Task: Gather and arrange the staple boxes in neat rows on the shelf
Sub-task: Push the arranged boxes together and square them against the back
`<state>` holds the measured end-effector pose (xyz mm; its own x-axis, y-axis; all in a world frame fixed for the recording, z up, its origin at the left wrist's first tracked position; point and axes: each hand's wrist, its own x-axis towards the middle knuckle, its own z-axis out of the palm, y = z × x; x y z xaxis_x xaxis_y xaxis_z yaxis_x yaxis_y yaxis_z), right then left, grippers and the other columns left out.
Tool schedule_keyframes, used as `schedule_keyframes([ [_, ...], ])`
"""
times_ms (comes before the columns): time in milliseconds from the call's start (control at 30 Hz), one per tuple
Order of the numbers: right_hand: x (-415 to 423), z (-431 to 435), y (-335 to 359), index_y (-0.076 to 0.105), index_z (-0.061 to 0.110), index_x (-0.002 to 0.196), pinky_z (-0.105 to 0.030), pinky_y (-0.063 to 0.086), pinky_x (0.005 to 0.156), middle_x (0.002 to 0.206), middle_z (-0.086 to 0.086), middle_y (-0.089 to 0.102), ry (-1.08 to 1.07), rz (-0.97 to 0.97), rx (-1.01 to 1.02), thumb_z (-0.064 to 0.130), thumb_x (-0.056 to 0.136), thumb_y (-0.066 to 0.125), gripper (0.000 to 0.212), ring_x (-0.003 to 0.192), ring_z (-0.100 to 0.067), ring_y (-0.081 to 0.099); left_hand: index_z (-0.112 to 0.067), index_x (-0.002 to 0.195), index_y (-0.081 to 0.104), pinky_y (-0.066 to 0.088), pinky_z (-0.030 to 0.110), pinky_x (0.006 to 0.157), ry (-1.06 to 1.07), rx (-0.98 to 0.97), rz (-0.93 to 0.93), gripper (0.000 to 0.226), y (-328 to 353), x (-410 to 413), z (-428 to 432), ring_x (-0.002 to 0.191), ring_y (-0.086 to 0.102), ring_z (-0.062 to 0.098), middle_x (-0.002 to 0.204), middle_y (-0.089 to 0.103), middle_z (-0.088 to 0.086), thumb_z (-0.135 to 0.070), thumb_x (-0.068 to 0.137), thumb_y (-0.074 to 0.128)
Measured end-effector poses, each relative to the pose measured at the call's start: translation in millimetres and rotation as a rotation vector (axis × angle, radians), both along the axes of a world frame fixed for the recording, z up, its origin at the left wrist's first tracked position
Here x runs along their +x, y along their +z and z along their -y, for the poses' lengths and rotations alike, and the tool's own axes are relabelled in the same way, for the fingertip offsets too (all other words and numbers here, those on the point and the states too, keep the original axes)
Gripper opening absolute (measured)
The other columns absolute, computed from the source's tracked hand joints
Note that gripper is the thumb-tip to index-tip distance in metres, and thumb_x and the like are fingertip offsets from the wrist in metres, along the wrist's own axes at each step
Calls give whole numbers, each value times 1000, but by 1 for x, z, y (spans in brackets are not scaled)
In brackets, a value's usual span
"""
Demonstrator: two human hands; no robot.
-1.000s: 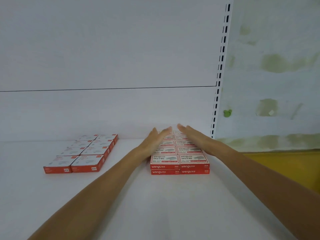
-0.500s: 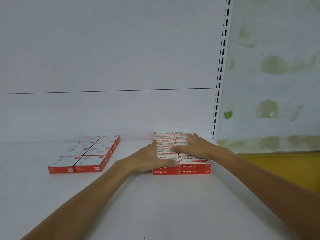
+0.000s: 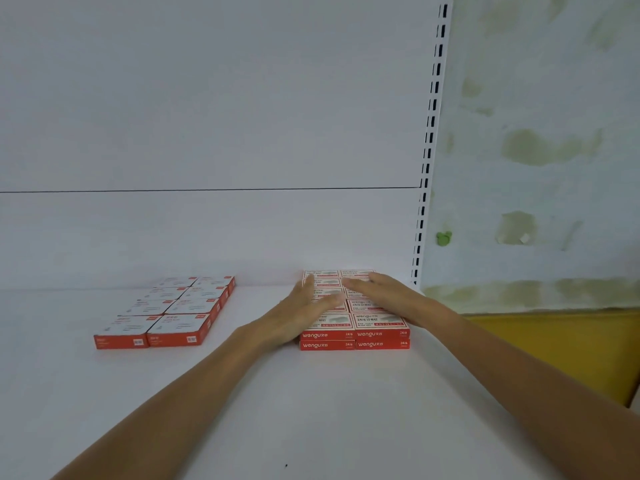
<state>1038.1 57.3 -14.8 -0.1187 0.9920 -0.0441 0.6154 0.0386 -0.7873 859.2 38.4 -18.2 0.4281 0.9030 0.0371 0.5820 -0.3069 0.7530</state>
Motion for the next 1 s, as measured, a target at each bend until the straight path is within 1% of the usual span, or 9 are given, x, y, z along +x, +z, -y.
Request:
schedule_keyframes([
  [167,1,5,4,60,29,101,-33,52,85,97,-1,71,49,13,-18,55,87,48,32,87,-20,69,-27,147,-6,23,29,108,86,-14,-158,83,1,-1,2,142,20,17,158,1,1,-68,84,29],
  [233,6,6,3,51,25,116,-33,48,88,114,1,63,-21,65,4,62,81,51,51,98,-17,64,-29,145,-15,22,37,113,166,5,-236,93,0,-5,5,143,20,23,157,6,7,-80,75,18],
  [300,11,7,2,45,25,124,-32,46,89,119,4,59,-102,123,13,62,80,52,58,102,-15,61,-29,146,-13,28,38,112,173,50,-289,96,2,-12,11,137,34,23,153,27,2,-83,74,20],
  [400,10,12,-1,49,31,123,-35,47,98,113,11,65,-30,-9,-22,50,85,56,43,100,-10,64,-36,145,-6,33,30,107,58,106,-293,92,4,-17,29,128,45,15,142,43,-14,-73,77,44],
  [500,2,18,-2,54,36,112,-35,51,93,107,9,69,-5,-63,-22,48,84,59,31,93,-13,68,-40,144,0,37,32,107,-23,147,-250,97,-2,-12,33,124,48,10,137,45,-19,-67,72,58],
  [667,0,24,4,58,35,93,-28,54,84,98,8,70,39,-163,-52,37,88,59,6,86,-12,69,-35,144,5,41,34,103,-4,226,-232,93,-8,-5,32,119,52,10,133,49,-17,-54,75,65],
  [833,5,33,6,53,31,117,-28,48,94,112,12,66,22,-79,4,46,87,56,34,99,-9,64,-34,144,-12,44,35,100,46,243,-333,111,-5,-10,29,116,56,15,131,55,-13,-72,68,58],
  [933,7,52,7,43,37,127,-22,40,94,119,20,57,9,118,106,61,81,54,53,107,-5,55,-36,143,-9,44,31,95,87,274,-331,105,-2,-17,34,115,56,16,130,55,-14,-72,70,56],
  [1000,4,70,9,35,36,133,-16,34,95,119,25,48,57,173,123,58,78,60,65,107,0,49,-40,142,-6,45,31,94,93,287,-336,103,-4,-21,35,114,57,16,130,56,-14,-75,67,56],
])
